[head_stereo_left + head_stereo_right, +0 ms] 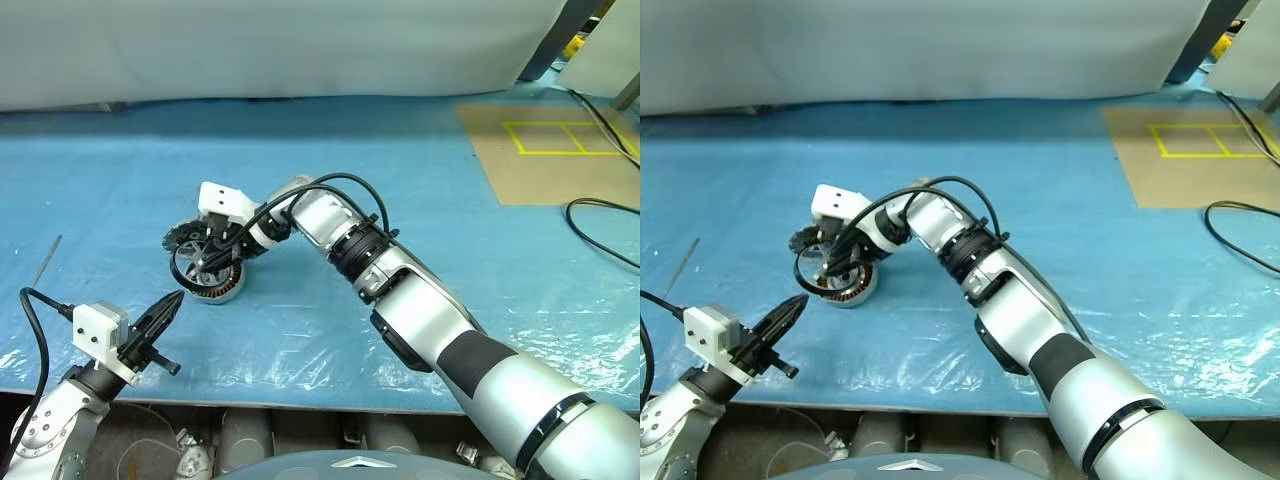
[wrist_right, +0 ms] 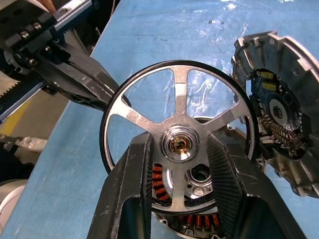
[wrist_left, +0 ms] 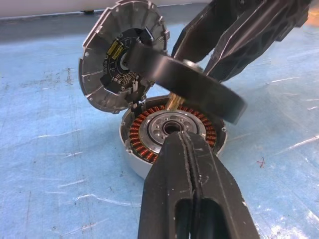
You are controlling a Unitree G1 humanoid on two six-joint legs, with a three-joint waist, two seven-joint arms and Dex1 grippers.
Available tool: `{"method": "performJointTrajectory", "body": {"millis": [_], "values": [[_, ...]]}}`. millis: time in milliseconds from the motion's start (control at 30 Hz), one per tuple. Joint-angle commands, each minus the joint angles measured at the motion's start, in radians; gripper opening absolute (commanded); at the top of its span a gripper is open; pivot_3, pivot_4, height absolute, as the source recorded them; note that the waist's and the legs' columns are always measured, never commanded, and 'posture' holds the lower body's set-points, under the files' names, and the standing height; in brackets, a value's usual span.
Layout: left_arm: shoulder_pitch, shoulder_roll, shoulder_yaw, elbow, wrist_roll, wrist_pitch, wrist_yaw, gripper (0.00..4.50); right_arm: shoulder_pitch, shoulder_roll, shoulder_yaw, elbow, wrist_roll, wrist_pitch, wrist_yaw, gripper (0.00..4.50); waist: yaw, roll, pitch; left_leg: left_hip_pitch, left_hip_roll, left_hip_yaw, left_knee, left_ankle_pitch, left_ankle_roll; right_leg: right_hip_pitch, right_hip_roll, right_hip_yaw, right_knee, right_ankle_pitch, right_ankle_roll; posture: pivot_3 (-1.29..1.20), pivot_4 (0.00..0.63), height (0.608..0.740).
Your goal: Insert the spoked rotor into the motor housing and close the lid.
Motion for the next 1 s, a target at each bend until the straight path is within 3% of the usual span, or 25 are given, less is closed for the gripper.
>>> {"method": "performJointTrajectory", "body": {"millis": [33, 500, 800, 900, 1000], "values": [[0.01, 0.001, 0.03, -0.031, -0.006, -0.024, 0.003, 0.0, -0.003, 0.023, -0.001, 0.015, -0.013, -0.044, -0.015, 1.27, 0.0, 0.0, 0.0, 0.0, 0.0, 0.0, 0.0, 0.0, 0.0, 0.0, 0.0, 0.0, 0.0, 0.0, 0.0, 0.0, 0.15, 0.74], [-0.012, 0.012, 0.038, -0.008, -0.002, -0.027, -0.014, 0.0, 0.016, 0.029, 0.014, 0.082, -0.067, -0.105, -0.038, 1.27, 0.0, 0.0, 0.0, 0.001, 0.0, 0.0, 0.0, 0.0, 0.0, 0.001, 0.0, 0.0, 0.0, 0.0, 0.0, 0.0, 0.15, 0.74], [-0.014, 0.013, 0.051, -0.003, -0.011, -0.031, -0.014, 0.0, 0.008, 0.043, -0.048, 0.084, -0.03, -0.125, -0.045, 4.19, 0.0, 0.0, 0.0, 0.001, 0.0, 0.0, 0.0, 0.0, 0.0, 0.001, 0.0, 0.0, 0.0, 0.0, 0.0, 0.0, 0.15, 0.74], [-0.021, 0.012, 0.063, -0.003, -0.024, -0.03, -0.013, 0.0, -0.008, 0.025, -0.108, 0.049, 0.025, -0.085, -0.013, 4.19, 0.0, 0.0, 0.0, 0.001, 0.0, 0.0, 0.0, 0.0, 0.0, 0.001, 0.0, 0.0, 0.0, 0.0, 0.0, 0.0, 0.15, 0.74], [-0.036, 0.01, 0.068, 0.004, -0.033, -0.028, -0.013, 0.0, -0.001, 0.01, -0.139, 0.014, 0.051, -0.057, -0.01, 3.51, 0.001, 0.0, 0.0, 0.001, 0.0, 0.0, 0.0, 0.0, 0.0, 0.001, 0.0, 0.0, 0.0, 0.0, 0.0, 0.0, 0.15, 0.74]]}}
